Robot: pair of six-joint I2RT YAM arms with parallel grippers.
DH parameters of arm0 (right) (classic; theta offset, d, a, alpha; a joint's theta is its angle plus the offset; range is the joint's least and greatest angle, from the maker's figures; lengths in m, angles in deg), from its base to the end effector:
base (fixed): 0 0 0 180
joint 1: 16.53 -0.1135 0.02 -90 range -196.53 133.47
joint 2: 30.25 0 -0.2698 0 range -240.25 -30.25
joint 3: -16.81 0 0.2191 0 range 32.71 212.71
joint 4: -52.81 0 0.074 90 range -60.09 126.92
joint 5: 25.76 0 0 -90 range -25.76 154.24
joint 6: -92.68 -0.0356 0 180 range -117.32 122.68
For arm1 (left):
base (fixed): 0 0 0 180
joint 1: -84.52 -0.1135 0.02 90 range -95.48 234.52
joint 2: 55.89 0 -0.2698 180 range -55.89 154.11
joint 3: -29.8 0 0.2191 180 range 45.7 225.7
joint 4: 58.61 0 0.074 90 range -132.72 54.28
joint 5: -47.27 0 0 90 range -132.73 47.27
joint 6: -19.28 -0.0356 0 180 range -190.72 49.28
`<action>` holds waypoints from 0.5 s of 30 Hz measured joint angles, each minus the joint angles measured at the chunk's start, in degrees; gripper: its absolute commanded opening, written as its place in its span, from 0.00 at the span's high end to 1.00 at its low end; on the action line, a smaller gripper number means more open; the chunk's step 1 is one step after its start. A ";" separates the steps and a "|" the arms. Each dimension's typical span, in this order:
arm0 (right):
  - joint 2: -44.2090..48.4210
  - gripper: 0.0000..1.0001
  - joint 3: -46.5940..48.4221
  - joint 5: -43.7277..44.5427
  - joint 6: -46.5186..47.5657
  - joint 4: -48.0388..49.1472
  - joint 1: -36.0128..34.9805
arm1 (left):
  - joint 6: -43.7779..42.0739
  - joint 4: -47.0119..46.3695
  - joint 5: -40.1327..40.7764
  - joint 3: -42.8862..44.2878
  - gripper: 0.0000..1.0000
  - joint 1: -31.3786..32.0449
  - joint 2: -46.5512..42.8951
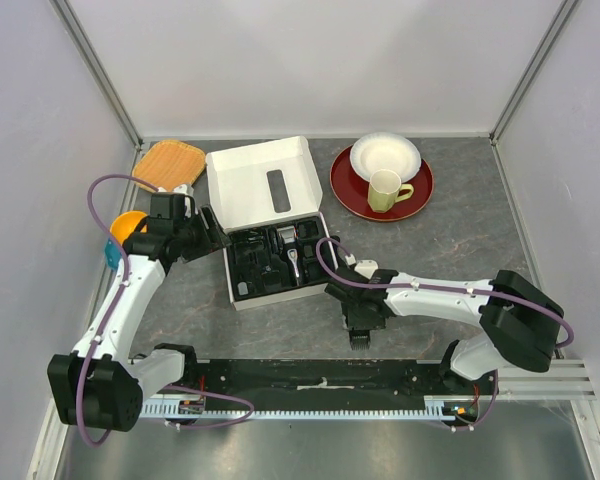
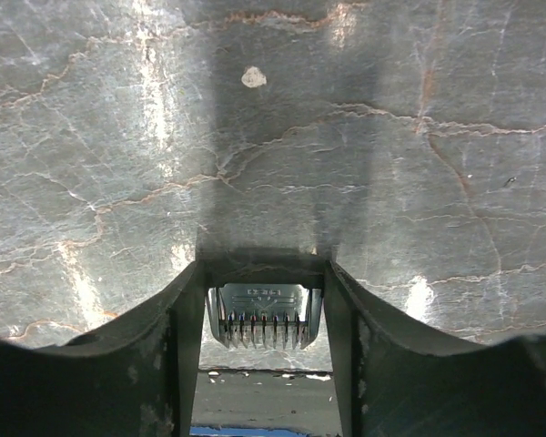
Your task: Sort the hair-cutting tools
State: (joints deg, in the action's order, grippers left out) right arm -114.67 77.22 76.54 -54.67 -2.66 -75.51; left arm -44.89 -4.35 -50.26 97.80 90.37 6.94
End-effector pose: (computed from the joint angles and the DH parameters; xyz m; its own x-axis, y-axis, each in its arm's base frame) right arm 0.1167 0.1793 0.1859 -0.9615 -0.0026 -0.2749 -0.0143 0.9991 0.0407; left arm 0.1851 -0.0237 0.2907 -0.7579 -0.3566 -0.5463 -0.1598 0.9134 -0.3745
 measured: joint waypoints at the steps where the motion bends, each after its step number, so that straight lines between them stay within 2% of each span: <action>1: 0.00 0.57 0.00 0.02 -0.02 -0.04 0.00 | 0.00 0.00 0.00 0.00 0.29 0.00 -0.07; 8: -0.76 0.62 1.81 0.44 1.09 -0.81 -0.02 | 0.00 0.00 0.09 0.00 0.29 0.00 -0.33; 15: -1.68 0.63 12.48 2.64 4.66 -1.66 -0.04 | 0.00 0.02 0.50 0.00 0.29 0.00 -0.48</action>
State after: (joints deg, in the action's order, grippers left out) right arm -116.36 89.70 79.18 -50.01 -4.32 -75.55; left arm -44.89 -4.32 -49.75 97.80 90.37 6.46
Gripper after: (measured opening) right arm 0.568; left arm 0.713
